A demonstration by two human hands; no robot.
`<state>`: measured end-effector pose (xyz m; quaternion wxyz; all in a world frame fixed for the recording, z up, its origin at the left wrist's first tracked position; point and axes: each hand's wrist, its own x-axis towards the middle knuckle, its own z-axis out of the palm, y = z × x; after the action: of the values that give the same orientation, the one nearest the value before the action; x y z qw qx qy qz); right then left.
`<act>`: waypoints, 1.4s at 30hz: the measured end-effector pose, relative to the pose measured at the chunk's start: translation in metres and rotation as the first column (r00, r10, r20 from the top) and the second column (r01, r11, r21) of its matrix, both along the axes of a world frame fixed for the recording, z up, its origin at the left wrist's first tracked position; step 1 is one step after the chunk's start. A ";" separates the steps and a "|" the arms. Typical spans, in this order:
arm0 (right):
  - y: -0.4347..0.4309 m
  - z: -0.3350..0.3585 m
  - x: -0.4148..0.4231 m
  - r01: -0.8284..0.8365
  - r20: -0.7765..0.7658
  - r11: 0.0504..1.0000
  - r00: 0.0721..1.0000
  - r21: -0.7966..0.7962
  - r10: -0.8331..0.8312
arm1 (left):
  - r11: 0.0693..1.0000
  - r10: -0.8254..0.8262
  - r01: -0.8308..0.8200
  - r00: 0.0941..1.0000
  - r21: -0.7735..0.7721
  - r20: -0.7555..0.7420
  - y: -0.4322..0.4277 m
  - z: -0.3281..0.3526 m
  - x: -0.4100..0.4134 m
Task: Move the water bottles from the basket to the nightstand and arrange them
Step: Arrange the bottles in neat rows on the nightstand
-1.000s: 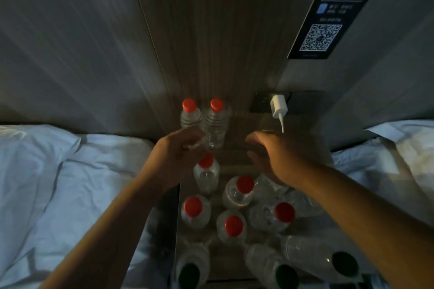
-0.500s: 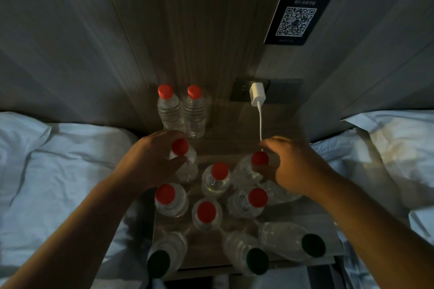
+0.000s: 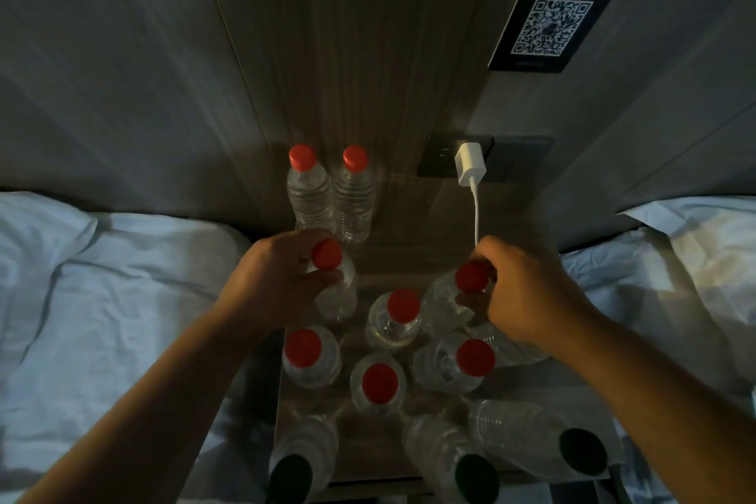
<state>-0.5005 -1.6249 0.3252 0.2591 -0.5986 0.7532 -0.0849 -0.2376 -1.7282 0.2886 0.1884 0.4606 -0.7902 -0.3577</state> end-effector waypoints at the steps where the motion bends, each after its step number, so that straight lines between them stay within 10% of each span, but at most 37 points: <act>1: -0.003 0.001 0.002 0.010 0.003 1.000 1.000 -0.009 -0.010 | 1.000 0.005 -0.006 1.000 -0.015 -0.009 -0.003 -0.001 0.001; 32: -0.126 -0.038 0.031 0.222 0.087 0.930 0.975 -0.292 -0.206 | 0.976 0.188 -0.193 0.981 -0.097 -0.053 -0.059 -0.017 0.011; 42: -0.130 -0.074 0.039 0.335 0.139 0.930 0.938 -0.148 -0.316 | 0.965 0.261 -0.258 0.961 0.041 -0.094 -0.054 -0.065 0.012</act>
<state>-0.4612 -1.7549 0.2515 0.2319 -0.4792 0.8163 -0.2242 -0.2260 -1.7825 0.2240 0.2659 0.5447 -0.7075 -0.3635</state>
